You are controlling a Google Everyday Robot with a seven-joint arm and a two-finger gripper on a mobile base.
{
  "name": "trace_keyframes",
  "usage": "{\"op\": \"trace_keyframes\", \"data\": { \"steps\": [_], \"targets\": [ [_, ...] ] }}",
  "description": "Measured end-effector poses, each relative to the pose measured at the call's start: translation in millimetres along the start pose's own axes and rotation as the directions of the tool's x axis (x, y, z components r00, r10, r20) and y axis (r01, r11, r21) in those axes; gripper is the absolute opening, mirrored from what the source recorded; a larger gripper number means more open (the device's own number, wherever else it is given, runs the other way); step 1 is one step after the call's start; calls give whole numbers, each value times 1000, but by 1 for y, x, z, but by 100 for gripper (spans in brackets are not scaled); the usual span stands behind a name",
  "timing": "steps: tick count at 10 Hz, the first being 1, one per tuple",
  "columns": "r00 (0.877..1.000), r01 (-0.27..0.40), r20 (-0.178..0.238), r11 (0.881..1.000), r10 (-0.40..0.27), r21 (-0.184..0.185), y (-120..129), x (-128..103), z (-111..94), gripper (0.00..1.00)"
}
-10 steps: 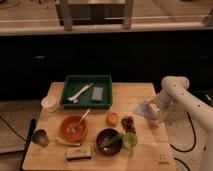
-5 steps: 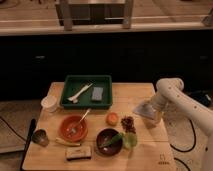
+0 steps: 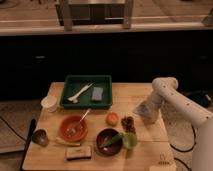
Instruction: Place towel in table surface
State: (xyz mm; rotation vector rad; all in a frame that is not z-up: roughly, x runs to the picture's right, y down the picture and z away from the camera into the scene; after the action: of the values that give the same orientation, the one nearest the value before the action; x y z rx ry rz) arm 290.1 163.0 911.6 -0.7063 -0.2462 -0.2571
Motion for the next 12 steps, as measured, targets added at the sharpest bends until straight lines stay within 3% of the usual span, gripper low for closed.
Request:
{"op": "trace_keyframes", "data": {
  "steps": [5, 12],
  "targets": [
    [1000, 7, -4, 1000, -7, 0, -2, -2, -8, 3],
    [1000, 23, -11, 1000, -23, -7, -11, 7, -24, 0]
  ]
}}
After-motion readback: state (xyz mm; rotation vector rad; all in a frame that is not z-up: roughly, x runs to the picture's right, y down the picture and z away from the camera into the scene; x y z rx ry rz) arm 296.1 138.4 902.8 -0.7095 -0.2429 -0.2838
